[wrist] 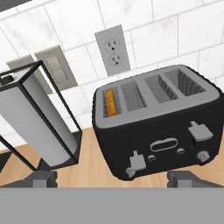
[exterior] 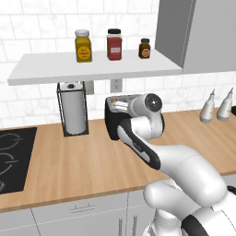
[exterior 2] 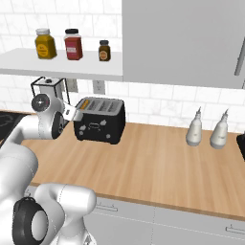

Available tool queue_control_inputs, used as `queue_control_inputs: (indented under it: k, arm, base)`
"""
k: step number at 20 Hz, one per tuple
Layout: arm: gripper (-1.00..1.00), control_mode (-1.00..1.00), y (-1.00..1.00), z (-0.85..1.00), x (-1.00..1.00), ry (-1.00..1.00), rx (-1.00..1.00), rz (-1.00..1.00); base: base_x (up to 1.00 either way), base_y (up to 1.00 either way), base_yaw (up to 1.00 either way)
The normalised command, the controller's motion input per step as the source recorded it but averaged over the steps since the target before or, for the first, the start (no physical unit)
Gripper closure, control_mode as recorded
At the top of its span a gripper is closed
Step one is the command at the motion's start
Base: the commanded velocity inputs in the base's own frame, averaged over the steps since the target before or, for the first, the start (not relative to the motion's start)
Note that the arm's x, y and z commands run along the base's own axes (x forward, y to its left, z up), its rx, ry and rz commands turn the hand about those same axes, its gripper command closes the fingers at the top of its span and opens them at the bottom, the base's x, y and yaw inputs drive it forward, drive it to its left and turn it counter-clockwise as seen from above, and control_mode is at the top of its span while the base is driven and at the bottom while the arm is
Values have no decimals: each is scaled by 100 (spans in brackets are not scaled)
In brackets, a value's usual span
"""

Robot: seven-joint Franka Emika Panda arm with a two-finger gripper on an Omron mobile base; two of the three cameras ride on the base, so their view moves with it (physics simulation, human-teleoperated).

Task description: Start the toaster. Once the lever pops up, take the bread to the plate on the dining counter.

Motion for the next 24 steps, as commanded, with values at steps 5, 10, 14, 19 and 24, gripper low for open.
queue_control_inputs:
  k: [5,10,14,19,24]
  arm:
    - [-100,-100,0,0,0,0,0,0]
    - [-100,-100,0,0,0,0,0,0]
    - [-100,-100,0,0,0,0,0,0]
    - [-100,-100,0,0,0,0,0,0]
    - [-100,-100,0,0,0,0,0,0]
  base:
    - [0,0,0]
    - [0,0,0]
    - [0,0,0]
    - [0,0,0]
    - [0,0,0]
